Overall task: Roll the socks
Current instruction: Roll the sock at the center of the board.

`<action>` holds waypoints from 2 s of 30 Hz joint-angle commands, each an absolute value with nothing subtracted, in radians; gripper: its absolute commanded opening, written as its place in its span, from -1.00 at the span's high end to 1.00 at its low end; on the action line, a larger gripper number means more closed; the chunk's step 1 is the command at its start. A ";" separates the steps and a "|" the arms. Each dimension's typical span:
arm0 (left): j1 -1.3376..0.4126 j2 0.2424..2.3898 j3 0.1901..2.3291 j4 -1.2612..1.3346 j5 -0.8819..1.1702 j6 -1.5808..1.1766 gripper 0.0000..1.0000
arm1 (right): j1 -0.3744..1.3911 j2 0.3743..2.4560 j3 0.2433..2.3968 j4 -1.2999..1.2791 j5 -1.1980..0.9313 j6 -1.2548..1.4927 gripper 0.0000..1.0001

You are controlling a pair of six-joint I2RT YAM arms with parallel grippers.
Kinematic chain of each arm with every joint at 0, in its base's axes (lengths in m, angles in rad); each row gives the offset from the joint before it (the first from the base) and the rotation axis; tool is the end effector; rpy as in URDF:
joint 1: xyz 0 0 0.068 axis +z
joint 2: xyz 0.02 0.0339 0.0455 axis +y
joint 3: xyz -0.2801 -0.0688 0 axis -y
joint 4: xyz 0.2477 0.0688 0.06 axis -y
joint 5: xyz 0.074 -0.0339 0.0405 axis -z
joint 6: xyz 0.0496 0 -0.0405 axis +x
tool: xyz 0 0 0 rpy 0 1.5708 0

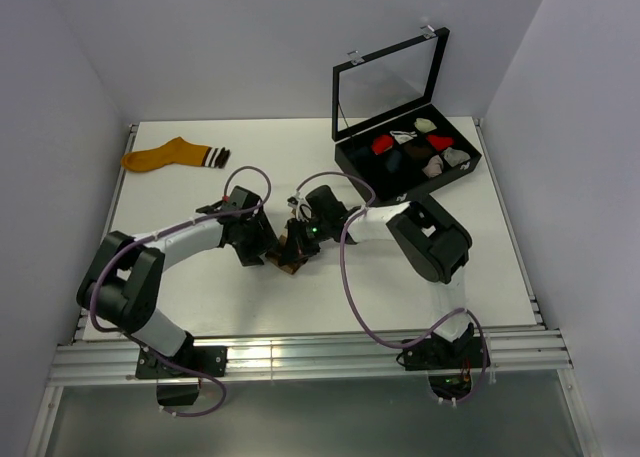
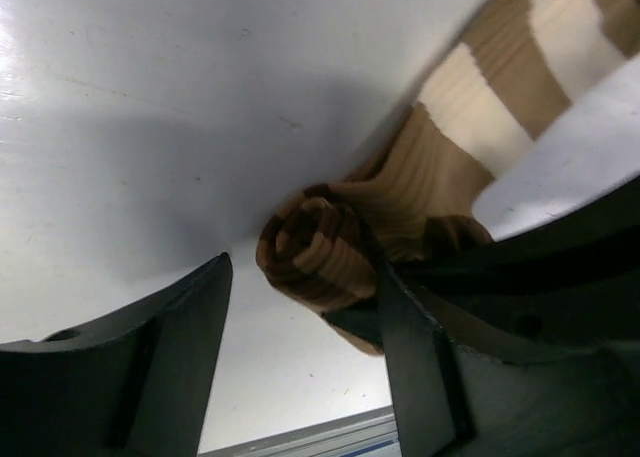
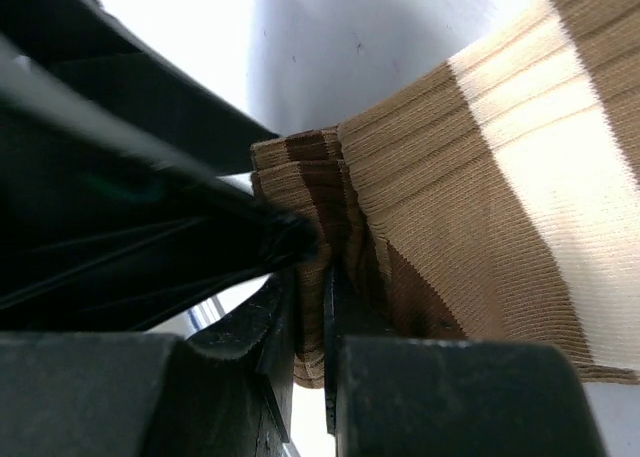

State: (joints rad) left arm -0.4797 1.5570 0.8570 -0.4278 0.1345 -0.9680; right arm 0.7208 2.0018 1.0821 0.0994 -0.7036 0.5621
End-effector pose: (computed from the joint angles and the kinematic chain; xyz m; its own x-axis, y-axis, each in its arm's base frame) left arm 0.2604 -0.1430 0.1686 -0.8732 -0.4659 -0.1432 -0.3720 0.8269 -0.4218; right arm 0.2877 0.2954 0.1255 -0.9098 -0.2583 -0.3249 -0.4135 0.4956 0.7638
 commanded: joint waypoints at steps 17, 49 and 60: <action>-0.508 1.759 1.015 -0.537 0.098 -0.897 0.38 | 0.759 1.706 0.979 0.008 -0.318 0.350 0.13; -0.511 1.853 1.137 -0.609 0.155 -0.743 0.30 | 1.154 1.913 1.022 0.043 0.443 0.054 0.39; -0.466 1.737 1.154 -0.577 0.109 -0.751 -0.47 | 1.051 1.829 0.977 -0.024 0.048 0.201 1.00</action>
State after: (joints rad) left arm -0.4961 1.8023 1.1450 -0.5888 0.1509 -0.7475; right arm 1.0969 1.8359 1.0115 0.0715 0.2810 0.1112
